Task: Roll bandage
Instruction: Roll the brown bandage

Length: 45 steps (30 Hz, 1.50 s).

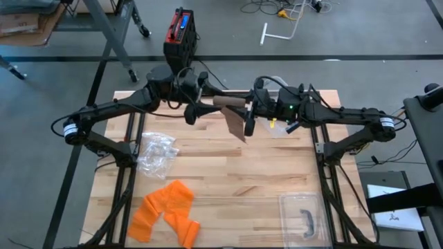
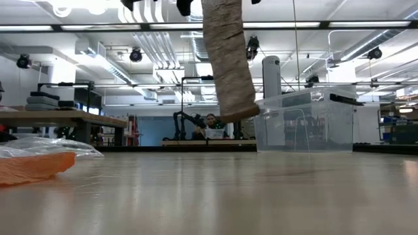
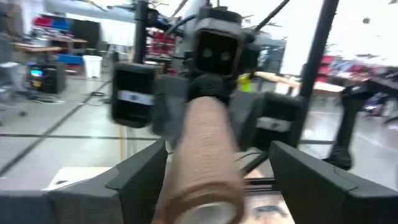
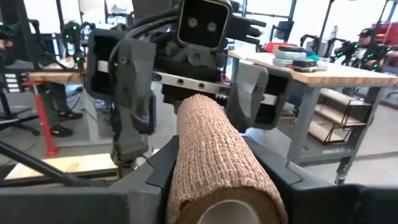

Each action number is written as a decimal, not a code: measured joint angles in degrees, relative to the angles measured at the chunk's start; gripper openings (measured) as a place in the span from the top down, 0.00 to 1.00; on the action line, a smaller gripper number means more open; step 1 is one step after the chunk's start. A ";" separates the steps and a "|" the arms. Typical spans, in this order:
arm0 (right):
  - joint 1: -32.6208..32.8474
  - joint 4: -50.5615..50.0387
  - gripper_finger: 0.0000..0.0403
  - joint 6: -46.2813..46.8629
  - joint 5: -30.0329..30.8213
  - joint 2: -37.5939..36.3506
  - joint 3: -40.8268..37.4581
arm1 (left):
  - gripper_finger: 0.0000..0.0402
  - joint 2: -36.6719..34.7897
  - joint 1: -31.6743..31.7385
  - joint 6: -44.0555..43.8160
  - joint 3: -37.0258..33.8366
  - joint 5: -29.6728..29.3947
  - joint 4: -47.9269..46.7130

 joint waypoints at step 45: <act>1.27 7.18 0.70 -0.33 0.15 -0.02 -2.96 | 0.37 5.79 2.86 2.76 0.87 13.41 9.15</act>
